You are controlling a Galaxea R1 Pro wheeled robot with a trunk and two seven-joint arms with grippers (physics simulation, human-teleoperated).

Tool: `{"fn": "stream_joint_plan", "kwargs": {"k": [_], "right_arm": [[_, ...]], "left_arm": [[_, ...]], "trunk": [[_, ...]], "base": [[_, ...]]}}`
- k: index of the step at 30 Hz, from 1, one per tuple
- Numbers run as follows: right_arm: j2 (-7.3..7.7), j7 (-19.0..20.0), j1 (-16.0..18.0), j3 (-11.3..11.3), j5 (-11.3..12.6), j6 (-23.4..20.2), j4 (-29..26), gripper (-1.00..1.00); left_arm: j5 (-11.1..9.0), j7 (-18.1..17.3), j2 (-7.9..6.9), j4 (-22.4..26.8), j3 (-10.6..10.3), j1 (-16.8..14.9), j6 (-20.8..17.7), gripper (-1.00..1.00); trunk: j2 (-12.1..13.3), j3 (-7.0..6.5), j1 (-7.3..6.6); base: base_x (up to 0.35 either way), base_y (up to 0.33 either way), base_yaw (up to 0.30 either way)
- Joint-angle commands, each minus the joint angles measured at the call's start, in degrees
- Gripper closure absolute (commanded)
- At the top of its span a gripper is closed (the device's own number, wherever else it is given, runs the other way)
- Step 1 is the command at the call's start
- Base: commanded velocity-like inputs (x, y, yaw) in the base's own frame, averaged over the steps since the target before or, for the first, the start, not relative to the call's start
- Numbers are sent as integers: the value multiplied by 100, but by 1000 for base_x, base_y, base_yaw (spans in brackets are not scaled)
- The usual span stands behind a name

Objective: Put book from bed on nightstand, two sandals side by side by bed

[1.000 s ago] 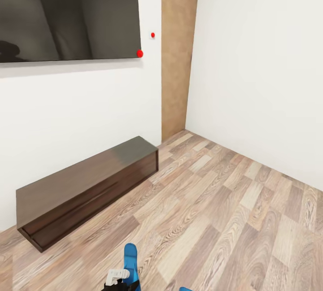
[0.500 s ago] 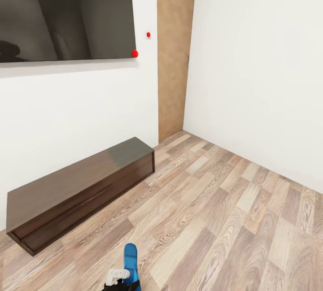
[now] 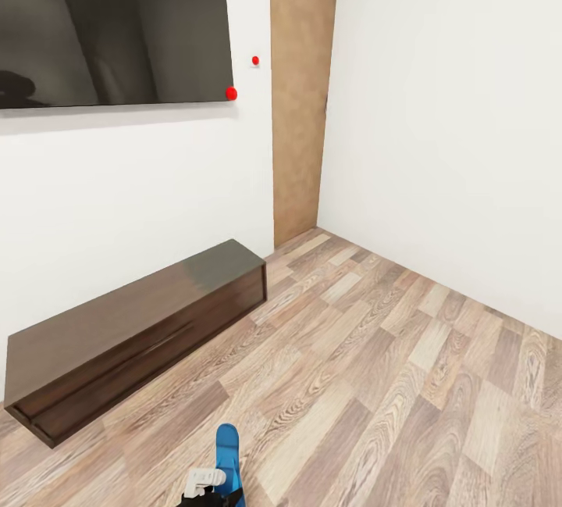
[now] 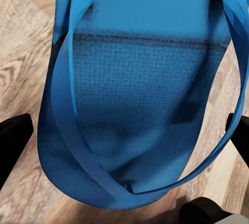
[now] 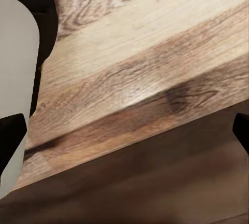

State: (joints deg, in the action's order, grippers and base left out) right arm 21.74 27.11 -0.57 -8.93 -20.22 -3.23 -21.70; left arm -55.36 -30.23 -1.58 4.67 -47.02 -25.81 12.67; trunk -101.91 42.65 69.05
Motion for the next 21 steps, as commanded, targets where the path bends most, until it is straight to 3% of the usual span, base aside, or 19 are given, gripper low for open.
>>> {"fn": "stream_joint_plan", "kwargs": {"k": [1, 3, 7, 8, 10, 12, 14, 17, 18, 21], "right_arm": [[-8, 35, -5, -45, -42, -24, -25, -100], [-10, 31, -5, -37, -48, 66, -62, -100], [-81, 38, -6, -21, -65, -73, -1087, -100], [-118, 39, -6, -16, -73, -300, -1473, -100], [-252, 44, -5, 7, -88, -1339, -2506, -100], [-530, 47, -5, 129, -144, -2352, -3392, -100], [-618, 52, -5, 309, -242, -2664, -3770, -100], [-699, 59, 10, 762, -678, -2946, -4225, -100], [-747, 71, 220, 911, -1068, -3014, -4346, -100], [-836, 391, 718, 1112, -1462, -3044, -4374, -100]], "left_arm": [[-37, -8, -1, -1, -50, -3, 25, 100], [-37, -8, -1, -1, -47, -3, 25, 100], [-37, -9, -1, 2, -45, -3, 18, 100], [-37, -9, -1, 4, -45, -3, 18, 100], [-37, -9, -1, 7, -44, -3, 17, 100], [-37, -9, -1, 7, -44, -3, 13, 100], [-37, -9, -1, 8, -44, -3, 12, 100], [-37, -9, -1, 8, -44, -3, 15, 100], [-37, -9, -1, 8, -44, -3, 16, 100], [-37, -9, -1, 8, -44, -3, 16, 100]], "trunk": [[-2, 4, 0], [-2, 4, 0], [-2, 4, 0], [-2, 4, 0], [-2, 4, 0], [-2, 4, 0], [-2, 4, 0], [-2, 4, 0], [-2, 4, 0], [-2, 4, 0]], "base": [[0, 0, 0], [0, 0, 0], [0, 0, 0], [0, 0, 0], [0, 0, 0], [0, 0, 0], [0, 0, 0], [0, 0, 0], [0, 0, 0], [0, 0, 0]]}}
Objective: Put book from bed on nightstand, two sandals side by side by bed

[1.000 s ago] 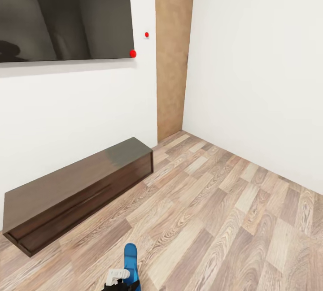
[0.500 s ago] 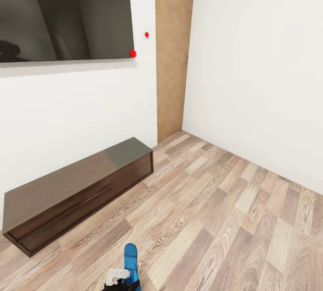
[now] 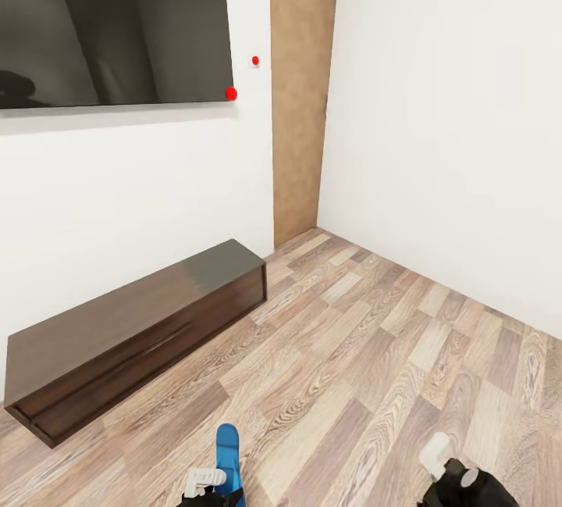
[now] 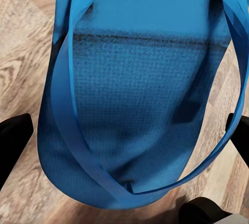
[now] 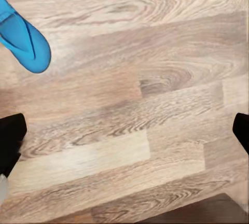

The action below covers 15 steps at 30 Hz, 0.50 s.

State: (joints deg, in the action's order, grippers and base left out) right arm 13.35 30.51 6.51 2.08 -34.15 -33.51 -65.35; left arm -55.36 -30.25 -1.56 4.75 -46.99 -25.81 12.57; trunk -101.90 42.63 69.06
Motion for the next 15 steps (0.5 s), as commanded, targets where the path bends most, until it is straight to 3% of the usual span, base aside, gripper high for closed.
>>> {"fn": "stream_joint_plan", "kwargs": {"k": [1, 4, 7, 8, 11, 15], "right_arm": [[-20, 291, 166, 125, -143, -19, -7, -100], [-82, 1128, 595, 585, -348, -23, 0, -100], [-414, 1554, 915, 828, -808, -25, 278, -100], [-622, 1745, 1042, 871, -1137, -14, 722, -100], [-905, 1888, 1249, 905, -1651, 32, 1528, -100], [-1031, 1917, 1339, 917, -1868, 81, 1920, -100]], "left_arm": [[-33, -7, -2, -1, -47, -3, 26, 100], [-29, -7, -2, -1, -47, -3, 27, 100], [-30, -11, -2, -1, -47, -3, 27, 100], [-29, -13, -2, -1, -47, -3, 27, 100], [-28, -15, -2, -1, -47, -3, 27, 100], [-28, -19, -9, 1, -47, -3, 27, 100]], "trunk": [[-3, 6, -1], [-3, 6, -1], [-3, 6, -1], [-3, 6, -1], [-3, 6, -1], [-3, 6, -1]], "base": [[0, 0, 0], [0, 0, 0], [0, 0, 0], [0, 0, 0], [0, 0, 0], [0, 0, 0]]}}
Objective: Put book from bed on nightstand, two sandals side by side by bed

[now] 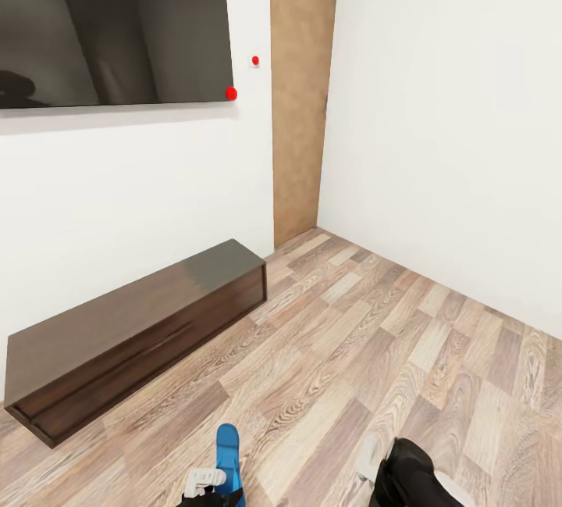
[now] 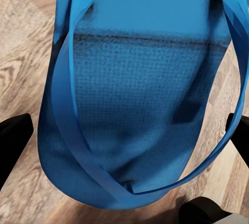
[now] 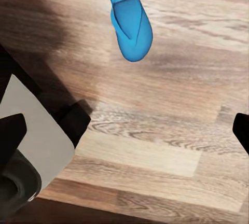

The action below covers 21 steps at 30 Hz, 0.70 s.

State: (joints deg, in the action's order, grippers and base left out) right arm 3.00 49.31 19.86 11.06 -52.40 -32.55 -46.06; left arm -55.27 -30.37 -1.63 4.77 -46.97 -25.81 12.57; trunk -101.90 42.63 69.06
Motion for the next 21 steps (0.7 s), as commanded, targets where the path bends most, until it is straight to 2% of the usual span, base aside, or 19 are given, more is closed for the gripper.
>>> {"fn": "stream_joint_plan", "kwargs": {"k": [1, 6, 9, 15, 21], "right_arm": [[-7, 39, 9, 22, -58, 21, 15, -100], [-89, 21, 18, 25, -77, 441, 43, -100], [-110, 21, 18, 19, -75, 494, -19, -100], [-95, 71, 19, 6, -76, 496, -741, -100], [-42, 76, 19, -15, -77, 502, -841, -100]], "left_arm": [[-37, -9, -6, 2, -49, -3, 26, 100], [-33, -13, 0, 32, -43, -3, 31, 100], [-25, -7, 0, 177, -54, -3, 34, 100], [-19, -4, -26, 280, -64, -3, 35, 100], [-12, -5, -22, 431, -56, -3, 35, 100]], "trunk": [[-3, 5, -1], [-3, 5, -1], [-3, 5, -1], [-3, 5, -1], [-3, 5, -1]], "base": [[0, 0, 0], [0, 0, 0], [0, 0, 0], [0, 0, 0], [0, 0, 0]]}}
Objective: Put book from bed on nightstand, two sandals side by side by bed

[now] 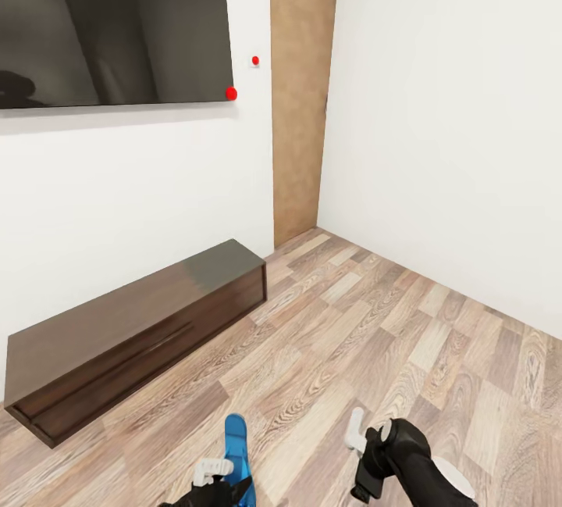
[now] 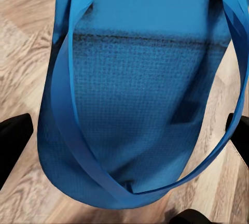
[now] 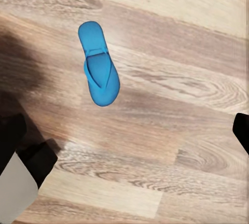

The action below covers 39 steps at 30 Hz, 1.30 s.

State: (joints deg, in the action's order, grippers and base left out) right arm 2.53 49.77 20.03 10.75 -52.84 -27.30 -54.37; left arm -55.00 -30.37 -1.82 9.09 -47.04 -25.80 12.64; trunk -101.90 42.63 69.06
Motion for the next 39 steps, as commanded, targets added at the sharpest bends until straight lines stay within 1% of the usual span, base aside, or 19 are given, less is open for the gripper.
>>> {"fn": "stream_joint_plan", "kwargs": {"k": [1, 3, 4, 7, 10, 12, 17, 34, 39], "right_arm": [[15, 28, 6, 11, -34, -19, -14, -100], [79, 16, 13, 3, -37, -12, -3, -100], [157, 11, 27, 0, -35, -7, 5, -100], [319, 7, 169, -3, -34, 4, 17, -100], [421, 6, 222, -3, -34, 91, 27, -100], [454, 6, 238, -3, -34, 205, 16, -100], [464, 0, 250, -3, -34, 294, -47, -100], [449, 4, 255, 6, -34, 299, -56, -100], [450, 13, 255, 6, -40, 299, -56, -100]], "left_arm": [[-38, -4, -3, 36, -53, -4, 28, 100], [-37, -7, -3, 75, -57, -4, 28, 100], [-37, -10, -7, 88, -58, -4, 31, 100], [-38, -12, -16, 95, -59, -4, 36, 100], [-37, -13, -19, 96, -59, -4, 36, 100], [-37, -13, -19, 99, -59, -4, 37, 100], [-37, -13, -13, 99, -63, -4, 37, 100], [-37, -13, -11, 93, -68, -4, 24, 100], [-37, -8, -11, 93, -75, -4, 20, 100]], "trunk": [[-3, 5, -1], [-3, 5, -1], [-3, 5, -1], [-3, 5, -1], [-3, 5, -1], [-3, 5, -1], [-3, 5, -1], [-3, 5, -1], [198, -84, -110]], "base": [[0, 0, 0], [0, 0, 0], [0, 0, 0], [0, 0, 0], [0, 0, 0], [0, 0, 0], [0, 0, 0], [0, 0, 0], [0, 0, 0]]}}
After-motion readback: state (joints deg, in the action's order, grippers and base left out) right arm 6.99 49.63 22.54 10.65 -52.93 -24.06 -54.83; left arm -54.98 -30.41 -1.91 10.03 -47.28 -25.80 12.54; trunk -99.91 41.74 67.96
